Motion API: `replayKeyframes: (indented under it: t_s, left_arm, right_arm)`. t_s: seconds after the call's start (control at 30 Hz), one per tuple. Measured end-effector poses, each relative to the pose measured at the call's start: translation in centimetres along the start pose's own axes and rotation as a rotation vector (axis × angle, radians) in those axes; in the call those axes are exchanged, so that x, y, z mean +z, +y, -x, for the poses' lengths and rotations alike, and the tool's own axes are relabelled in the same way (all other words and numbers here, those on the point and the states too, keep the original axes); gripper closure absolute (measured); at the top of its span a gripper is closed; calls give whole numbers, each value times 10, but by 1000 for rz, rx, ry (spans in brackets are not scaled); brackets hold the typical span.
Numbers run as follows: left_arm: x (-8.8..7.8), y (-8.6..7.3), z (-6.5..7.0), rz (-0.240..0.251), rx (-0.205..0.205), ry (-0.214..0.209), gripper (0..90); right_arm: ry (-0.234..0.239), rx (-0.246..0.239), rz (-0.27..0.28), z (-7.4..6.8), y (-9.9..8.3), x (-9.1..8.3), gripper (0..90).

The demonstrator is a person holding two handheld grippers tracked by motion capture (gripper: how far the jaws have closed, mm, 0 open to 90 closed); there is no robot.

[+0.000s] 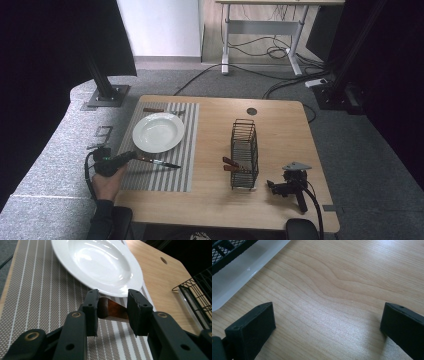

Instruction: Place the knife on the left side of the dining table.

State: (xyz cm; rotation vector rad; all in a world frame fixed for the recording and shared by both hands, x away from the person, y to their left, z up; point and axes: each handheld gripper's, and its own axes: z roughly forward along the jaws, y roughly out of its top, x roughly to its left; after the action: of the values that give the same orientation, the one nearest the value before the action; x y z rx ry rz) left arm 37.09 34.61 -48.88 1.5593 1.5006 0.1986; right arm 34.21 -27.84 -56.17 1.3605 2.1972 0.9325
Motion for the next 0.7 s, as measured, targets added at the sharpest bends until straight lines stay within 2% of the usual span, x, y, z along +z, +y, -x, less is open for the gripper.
replayKeyframes:
  t_s: [0.33,0.53,0.7]
  left_arm:
    - [12,-11,-20,-21,-31,51,566]
    - [19,-15,-31,-47,-58,53,549]
    - [24,-14,-38,-77,-60,59,536]
  right_arm:
    - [0,0,0,0,0,0,0]
    - [0,0,0,0,0,0,0]
    - [0,0,0,0,0,0,0]
